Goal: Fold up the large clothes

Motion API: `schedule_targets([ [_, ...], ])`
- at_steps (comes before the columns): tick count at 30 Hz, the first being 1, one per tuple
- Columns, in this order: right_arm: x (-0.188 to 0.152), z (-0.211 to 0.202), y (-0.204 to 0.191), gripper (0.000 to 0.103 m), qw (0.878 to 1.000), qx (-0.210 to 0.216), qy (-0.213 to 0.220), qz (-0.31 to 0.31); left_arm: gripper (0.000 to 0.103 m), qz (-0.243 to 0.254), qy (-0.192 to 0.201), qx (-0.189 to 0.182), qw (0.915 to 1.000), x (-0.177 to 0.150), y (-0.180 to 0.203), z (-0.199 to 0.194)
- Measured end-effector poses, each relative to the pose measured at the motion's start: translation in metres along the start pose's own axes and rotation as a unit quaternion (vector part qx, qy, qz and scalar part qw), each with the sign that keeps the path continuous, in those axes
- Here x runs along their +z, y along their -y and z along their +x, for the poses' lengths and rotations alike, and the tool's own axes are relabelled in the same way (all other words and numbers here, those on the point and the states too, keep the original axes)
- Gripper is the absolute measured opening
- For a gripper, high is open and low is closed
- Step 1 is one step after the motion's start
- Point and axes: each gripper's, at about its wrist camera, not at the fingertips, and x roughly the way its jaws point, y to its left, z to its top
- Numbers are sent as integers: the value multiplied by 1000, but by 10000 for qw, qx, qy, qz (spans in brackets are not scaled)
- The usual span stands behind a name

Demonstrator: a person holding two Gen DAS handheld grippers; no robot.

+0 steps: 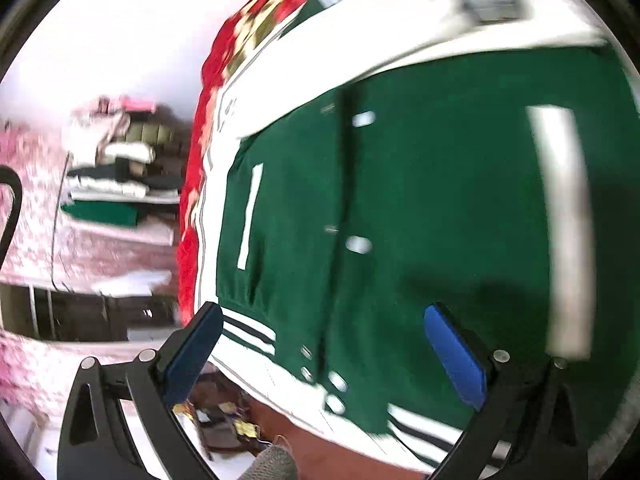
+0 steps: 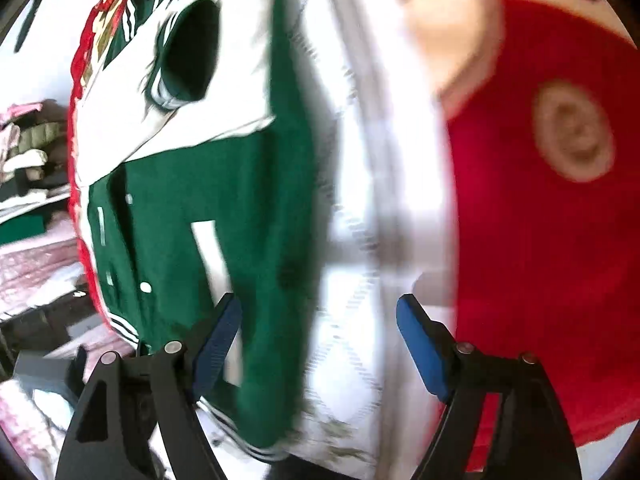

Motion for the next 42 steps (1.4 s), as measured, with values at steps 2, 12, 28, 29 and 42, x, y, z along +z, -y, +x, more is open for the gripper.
schedule_targets([
  [2, -2, -16, 18, 82, 9998, -175, 83, 10, 103, 259, 18, -112, 9996, -8, 24, -23],
  [12, -18, -47, 95, 82, 9940, -755, 401, 685, 103, 907, 52, -581, 9942, -26, 111, -61],
  [28, 37, -27, 71, 82, 9896, 741, 1223, 159, 103, -402, -756, 625, 9944, 18, 71, 36],
  [29, 43, -25, 67, 82, 9873, 948, 1274, 97, 103, -480, -788, 581, 9940, 19, 68, 38],
  [42, 109, 41, 15, 40, 9603, 2455, 1324, 101, 20, -789, -283, -378, 9958, 16, 53, 11],
])
